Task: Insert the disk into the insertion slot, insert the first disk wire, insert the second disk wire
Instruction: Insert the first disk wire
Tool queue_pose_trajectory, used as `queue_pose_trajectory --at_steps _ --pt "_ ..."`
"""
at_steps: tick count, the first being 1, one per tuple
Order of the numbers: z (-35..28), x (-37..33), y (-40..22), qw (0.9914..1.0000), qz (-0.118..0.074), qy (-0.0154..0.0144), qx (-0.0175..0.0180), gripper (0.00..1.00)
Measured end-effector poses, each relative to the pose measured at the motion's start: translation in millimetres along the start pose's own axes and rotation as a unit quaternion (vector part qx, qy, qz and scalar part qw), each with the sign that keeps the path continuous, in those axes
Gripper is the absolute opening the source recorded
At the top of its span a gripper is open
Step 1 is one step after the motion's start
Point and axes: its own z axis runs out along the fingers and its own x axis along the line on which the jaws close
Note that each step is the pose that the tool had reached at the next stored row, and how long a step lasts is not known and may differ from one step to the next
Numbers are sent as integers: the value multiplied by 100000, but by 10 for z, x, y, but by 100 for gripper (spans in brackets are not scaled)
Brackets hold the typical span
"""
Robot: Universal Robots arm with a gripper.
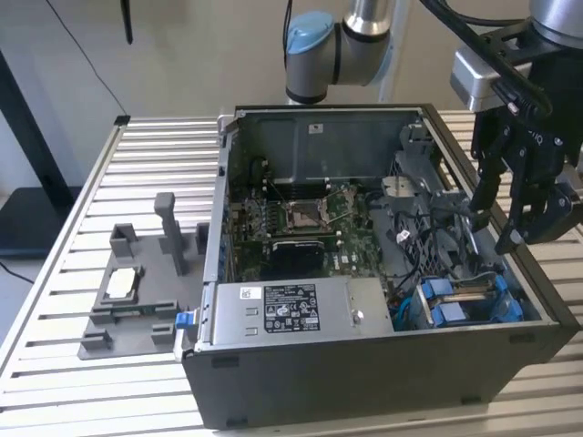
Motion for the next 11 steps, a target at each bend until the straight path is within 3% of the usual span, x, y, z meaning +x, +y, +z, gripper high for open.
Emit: queue_pose_trajectory --at_steps 6,11 --pt "14 -9 1 99991 -822 -118 1048 58" --pt "23 -17 3 99977 -1338 -191 1649 58"
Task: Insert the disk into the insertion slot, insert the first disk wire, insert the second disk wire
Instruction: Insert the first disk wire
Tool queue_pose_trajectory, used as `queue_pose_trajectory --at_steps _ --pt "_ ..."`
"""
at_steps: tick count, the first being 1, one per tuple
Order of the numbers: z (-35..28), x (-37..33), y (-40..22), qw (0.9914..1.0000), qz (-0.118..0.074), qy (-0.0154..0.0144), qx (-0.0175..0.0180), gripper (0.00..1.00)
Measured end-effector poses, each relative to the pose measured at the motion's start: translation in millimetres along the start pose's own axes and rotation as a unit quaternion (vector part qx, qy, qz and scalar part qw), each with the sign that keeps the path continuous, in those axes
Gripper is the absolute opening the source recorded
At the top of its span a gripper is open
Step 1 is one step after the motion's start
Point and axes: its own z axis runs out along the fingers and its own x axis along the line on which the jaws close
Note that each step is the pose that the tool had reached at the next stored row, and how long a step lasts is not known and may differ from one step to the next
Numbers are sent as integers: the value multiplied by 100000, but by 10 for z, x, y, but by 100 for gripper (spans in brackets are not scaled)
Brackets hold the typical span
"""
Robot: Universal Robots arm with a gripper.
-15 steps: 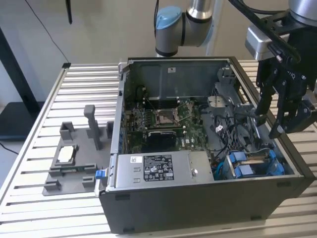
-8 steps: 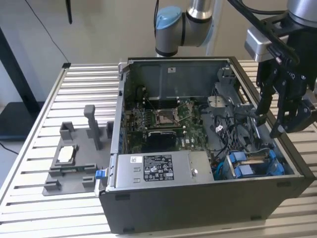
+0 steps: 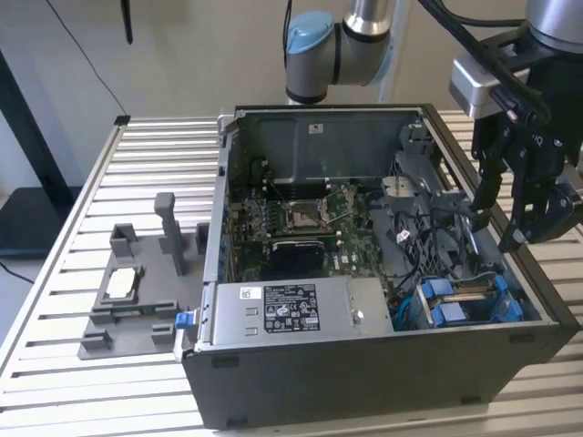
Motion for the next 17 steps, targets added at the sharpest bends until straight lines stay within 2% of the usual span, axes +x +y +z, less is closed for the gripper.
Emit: queue_pose_trajectory --at_steps 3,8,10,13,17 --pt "13 -21 1 99998 -252 -30 520 58" --pt "58 -113 12 99997 -321 18 657 58" --pt "83 -143 18 99997 -394 211 654 58" --pt "101 -176 23 99994 -504 731 632 58" --pt "100 -179 30 99993 -516 814 634 58"
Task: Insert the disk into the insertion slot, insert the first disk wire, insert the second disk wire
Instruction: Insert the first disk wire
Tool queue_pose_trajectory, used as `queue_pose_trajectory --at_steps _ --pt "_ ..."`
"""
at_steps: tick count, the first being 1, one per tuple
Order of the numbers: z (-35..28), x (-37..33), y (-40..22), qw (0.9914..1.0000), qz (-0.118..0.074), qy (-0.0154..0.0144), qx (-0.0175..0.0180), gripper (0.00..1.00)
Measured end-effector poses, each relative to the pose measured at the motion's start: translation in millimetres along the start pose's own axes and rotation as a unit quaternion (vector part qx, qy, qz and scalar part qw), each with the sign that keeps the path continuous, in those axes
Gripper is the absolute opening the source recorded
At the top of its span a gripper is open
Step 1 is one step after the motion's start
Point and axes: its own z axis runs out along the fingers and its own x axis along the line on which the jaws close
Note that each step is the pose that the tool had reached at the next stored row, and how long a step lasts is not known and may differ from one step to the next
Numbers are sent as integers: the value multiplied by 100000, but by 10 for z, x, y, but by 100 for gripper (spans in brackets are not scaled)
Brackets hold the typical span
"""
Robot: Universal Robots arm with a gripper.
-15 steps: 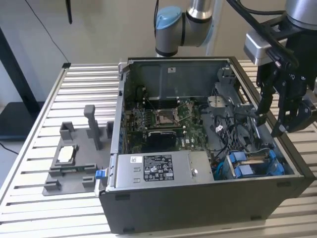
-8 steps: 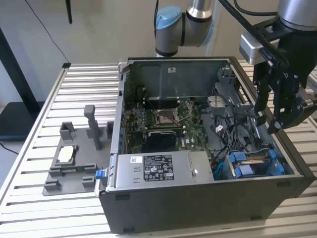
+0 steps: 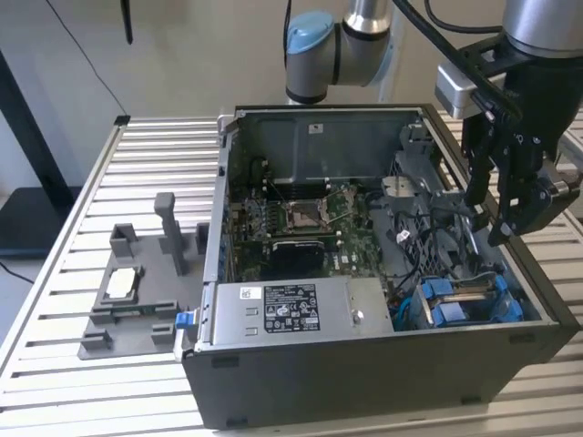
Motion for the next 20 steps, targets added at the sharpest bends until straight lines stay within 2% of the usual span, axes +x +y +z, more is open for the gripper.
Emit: queue_pose_trajectory --at_steps 4,16,18,19,20 --pt "-5 -1 21 100000 -5 4 -3 58" --pt "-5 0 21 100000 -38 -3 -5 58" --pt "-5 0 21 100000 -39 -3 -4 50" --pt "-5 0 21 100000 -40 -1 -4 50" --pt "-5 0 21 100000 -44 -2 -4 44"
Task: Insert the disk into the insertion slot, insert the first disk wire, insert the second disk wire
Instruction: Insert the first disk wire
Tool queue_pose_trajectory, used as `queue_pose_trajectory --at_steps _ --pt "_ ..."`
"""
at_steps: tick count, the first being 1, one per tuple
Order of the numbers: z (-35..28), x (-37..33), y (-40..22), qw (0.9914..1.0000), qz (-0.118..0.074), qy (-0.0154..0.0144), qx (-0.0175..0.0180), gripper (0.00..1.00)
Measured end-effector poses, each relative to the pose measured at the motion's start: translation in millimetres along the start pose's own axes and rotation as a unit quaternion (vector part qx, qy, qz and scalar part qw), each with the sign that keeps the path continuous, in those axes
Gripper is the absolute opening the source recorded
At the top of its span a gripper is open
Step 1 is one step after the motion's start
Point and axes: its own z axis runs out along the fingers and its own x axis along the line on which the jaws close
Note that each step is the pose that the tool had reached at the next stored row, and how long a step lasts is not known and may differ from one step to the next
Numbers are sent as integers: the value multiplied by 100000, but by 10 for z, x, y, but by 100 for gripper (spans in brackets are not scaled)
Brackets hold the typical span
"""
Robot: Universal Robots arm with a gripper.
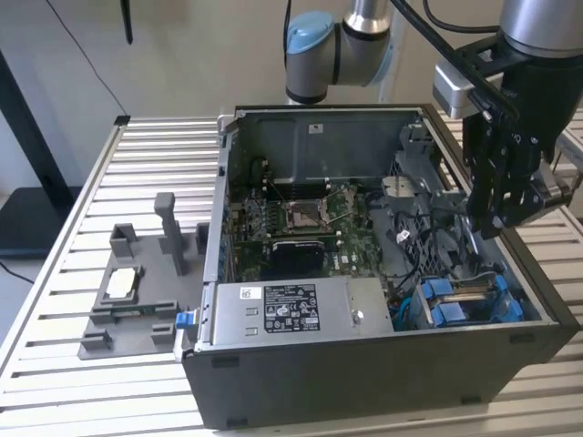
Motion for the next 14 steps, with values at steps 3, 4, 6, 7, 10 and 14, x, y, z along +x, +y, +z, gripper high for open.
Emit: queue_pose_trajectory --at_steps 3,4,6,7,10,14 --pt "0 0 0 100000 -4 -3 -1 32" --pt "0 0 0 100000 -2 -3 -1 26" --pt "0 0 0 100000 -6 -4 0 20" --pt "0 0 0 100000 -9 -2 -1 20" --pt "0 0 0 100000 -11 -5 0 20" --pt "0 0 0 100000 -16 -5 -1 20"
